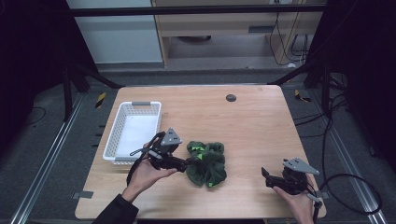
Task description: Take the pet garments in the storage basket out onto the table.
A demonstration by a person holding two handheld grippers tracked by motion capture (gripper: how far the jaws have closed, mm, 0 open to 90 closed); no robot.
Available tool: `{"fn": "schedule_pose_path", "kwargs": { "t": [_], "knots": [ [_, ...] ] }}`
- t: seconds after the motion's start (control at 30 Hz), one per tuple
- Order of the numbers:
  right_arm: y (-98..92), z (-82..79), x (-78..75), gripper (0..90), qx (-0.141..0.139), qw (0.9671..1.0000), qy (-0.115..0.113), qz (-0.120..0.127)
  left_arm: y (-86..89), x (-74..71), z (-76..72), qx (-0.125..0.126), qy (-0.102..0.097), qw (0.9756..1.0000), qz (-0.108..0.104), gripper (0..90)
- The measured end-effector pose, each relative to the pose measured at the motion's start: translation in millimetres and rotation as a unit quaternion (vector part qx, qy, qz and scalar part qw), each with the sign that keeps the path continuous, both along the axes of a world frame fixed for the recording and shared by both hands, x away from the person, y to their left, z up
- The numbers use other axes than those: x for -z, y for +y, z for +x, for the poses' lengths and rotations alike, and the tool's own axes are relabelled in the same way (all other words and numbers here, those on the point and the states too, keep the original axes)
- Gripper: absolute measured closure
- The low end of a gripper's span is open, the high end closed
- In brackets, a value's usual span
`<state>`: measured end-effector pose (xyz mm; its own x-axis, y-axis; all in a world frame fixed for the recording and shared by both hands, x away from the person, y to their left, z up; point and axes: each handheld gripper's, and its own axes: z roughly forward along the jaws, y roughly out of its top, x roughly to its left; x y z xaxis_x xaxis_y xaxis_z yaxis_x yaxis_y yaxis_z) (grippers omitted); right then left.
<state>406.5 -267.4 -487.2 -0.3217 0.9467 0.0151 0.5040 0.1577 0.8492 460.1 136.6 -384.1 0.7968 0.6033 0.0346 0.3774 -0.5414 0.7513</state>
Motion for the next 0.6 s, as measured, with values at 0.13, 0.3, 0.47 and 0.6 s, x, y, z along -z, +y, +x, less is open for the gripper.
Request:
{"fn": "schedule_pose_path", "kwargs": {
  "t": [0.13,0.3,0.47,0.6],
  "knots": [
    [0.1,-0.3,0.0,8.3,0.001,1.0000,0.000,0.001,10.8,3.0,-5.8,-0.015,-0.008,0.9997,-0.015,19.0],
    [-0.2,-0.4,0.0,7.9,0.002,1.0000,-0.001,0.003,26.9,10.1,-13.1,-0.036,-0.019,0.9987,-0.030,19.7],
    [0.5,-0.8,0.0,7.8,0.003,1.0000,0.003,0.006,43.9,18.0,-19.7,-0.061,-0.023,0.9964,-0.055,20.6],
    [0.5,-0.6,0.2,7.6,0.003,1.0000,0.003,0.005,52.5,22.2,-24.0,-0.072,-0.022,0.9953,-0.062,21.0]
  ]
}}
